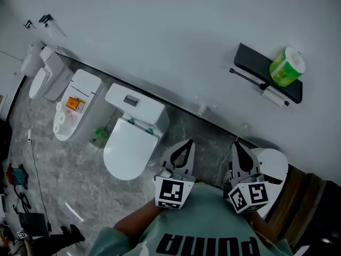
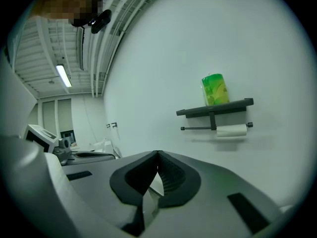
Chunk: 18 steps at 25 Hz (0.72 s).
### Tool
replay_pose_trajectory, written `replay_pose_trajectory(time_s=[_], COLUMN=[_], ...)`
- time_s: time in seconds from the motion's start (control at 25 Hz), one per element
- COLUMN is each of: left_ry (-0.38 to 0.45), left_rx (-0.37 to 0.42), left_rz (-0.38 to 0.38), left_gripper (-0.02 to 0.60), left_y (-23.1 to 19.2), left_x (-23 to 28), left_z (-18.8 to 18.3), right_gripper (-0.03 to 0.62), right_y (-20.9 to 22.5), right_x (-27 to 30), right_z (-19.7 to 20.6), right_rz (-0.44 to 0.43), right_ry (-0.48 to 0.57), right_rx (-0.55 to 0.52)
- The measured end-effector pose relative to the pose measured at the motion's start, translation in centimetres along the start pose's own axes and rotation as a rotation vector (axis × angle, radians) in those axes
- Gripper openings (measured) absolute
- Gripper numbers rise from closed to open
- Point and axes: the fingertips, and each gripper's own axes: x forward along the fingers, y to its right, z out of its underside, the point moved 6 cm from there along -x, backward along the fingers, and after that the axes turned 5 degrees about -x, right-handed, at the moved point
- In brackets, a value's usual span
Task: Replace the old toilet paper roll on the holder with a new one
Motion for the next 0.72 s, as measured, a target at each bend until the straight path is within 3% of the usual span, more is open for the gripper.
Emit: replay_pose_trajectory(time_s=[0.4,0.72], left_ry=[-0.004,-0.030], left_rx=[-0.026,-0.012], left_rz=[0.091,0.090], left_gripper=[0.005,0.005], left_y=[-2.9,-2.8], left_x=[1.0,3.0], left_z=[0.3,0.3], right_gripper=[0.008,0.008], right_y=[-1.8,0.0], right_x=[1.7,2.7], right_z=[-0.4,0.1], right_rz=[0.100,0.109], right_ry=[-0.005,-0.011], right_rx=[-0.007,0.010])
